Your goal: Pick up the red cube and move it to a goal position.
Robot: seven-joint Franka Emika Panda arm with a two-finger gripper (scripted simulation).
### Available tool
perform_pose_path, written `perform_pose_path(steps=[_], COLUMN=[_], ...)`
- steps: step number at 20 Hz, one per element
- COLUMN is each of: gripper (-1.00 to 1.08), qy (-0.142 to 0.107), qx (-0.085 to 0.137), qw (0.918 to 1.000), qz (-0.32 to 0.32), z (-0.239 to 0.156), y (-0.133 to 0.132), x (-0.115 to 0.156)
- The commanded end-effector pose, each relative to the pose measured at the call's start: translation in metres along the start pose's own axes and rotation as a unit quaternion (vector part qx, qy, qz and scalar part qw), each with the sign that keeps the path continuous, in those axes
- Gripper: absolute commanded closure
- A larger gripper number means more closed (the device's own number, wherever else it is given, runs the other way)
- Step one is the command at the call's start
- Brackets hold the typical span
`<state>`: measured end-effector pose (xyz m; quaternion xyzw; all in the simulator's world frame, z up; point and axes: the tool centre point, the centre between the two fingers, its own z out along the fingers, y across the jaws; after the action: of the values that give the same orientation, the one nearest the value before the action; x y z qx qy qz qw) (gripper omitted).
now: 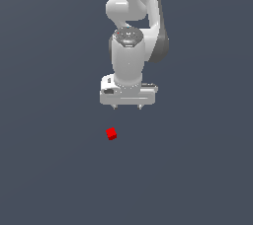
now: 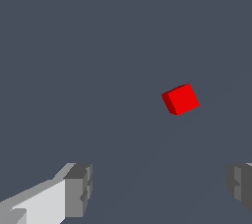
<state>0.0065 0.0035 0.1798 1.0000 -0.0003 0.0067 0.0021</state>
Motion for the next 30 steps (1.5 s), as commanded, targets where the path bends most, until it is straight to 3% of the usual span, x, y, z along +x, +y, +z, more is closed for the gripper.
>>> perform_pose_path(steps=[1, 9, 17, 30], gripper=[-0.92, -0.92, -0.92, -0.92], qy=[0.000, 0.000, -0.002, -0.005], qx=[0.000, 0.000, 0.001, 0.004], qw=[1.0000, 0.9999, 0.9976, 0.9830], qz=[0.000, -0.017, -0.069, -0.183], z=[0.000, 0.013, 0.051, 0.138], y=[0.000, 0.007, 0.026, 0.066], x=[0.000, 0.002, 0.009, 0.034])
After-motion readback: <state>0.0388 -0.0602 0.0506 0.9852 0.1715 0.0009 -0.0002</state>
